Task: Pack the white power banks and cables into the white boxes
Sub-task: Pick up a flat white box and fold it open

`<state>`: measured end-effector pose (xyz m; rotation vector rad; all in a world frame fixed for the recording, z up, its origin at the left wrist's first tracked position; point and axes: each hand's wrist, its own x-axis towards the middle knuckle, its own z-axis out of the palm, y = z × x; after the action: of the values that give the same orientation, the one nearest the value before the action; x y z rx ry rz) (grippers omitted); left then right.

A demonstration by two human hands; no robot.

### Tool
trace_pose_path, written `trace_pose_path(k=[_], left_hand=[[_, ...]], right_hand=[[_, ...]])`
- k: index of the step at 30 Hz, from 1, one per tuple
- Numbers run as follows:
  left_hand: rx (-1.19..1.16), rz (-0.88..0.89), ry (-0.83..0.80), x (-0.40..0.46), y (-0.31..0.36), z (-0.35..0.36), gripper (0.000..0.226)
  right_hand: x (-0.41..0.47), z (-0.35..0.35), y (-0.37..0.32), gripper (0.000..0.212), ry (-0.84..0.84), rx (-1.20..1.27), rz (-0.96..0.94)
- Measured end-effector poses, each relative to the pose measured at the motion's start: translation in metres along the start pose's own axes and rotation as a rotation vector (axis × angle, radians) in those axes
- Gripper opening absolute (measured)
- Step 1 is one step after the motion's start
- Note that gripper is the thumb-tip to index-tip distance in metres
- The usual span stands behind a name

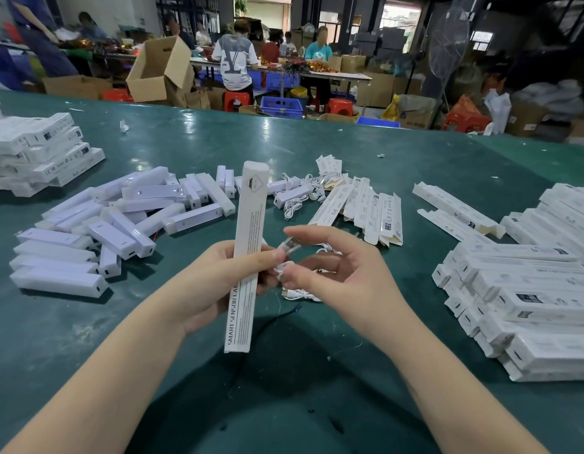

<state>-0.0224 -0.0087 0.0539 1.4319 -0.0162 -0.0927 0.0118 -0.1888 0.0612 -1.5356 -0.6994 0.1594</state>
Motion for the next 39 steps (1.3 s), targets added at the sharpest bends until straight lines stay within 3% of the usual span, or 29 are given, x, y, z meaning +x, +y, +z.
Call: trace_pose_path(k=[4, 9, 14, 16, 19, 27, 39], left_hand=[[-0.005, -0.019, 0.044, 0.001, -0.001, 0.001, 0.006], [0.055, 0.001, 0.063, 0.000, 0.000, 0.007, 0.012], [0.611, 0.274, 0.431, 0.004, -0.010, 0.001, 0.017], [0.891, 0.400, 0.490, 0.006, -0.014, -0.004, 0.031], [1.160, 0.446, 0.506, 0.006, -0.014, -0.007, 0.028], [1.265, 0.513, 0.488, 0.006, -0.015, -0.007, 0.013], [1.316, 0.588, 0.451, 0.005, -0.016, -0.009, 0.017]], right_hand=[[-0.002, -0.001, 0.000, 0.043, 0.031, -0.082, -0.036], [0.000, -0.006, 0.000, 0.026, 0.126, -0.025, -0.050], [0.006, -0.026, -0.008, 0.017, 0.331, 0.117, -0.104], [0.008, -0.035, -0.013, 0.020, 0.371, 0.241, -0.140], [0.010, -0.041, -0.018, 0.027, 0.359, 0.315, -0.143], [0.005, -0.040, -0.019, 0.019, 0.157, 0.055, 0.000], [-0.001, -0.032, -0.018, 0.018, 0.113, -0.087, -0.094]])
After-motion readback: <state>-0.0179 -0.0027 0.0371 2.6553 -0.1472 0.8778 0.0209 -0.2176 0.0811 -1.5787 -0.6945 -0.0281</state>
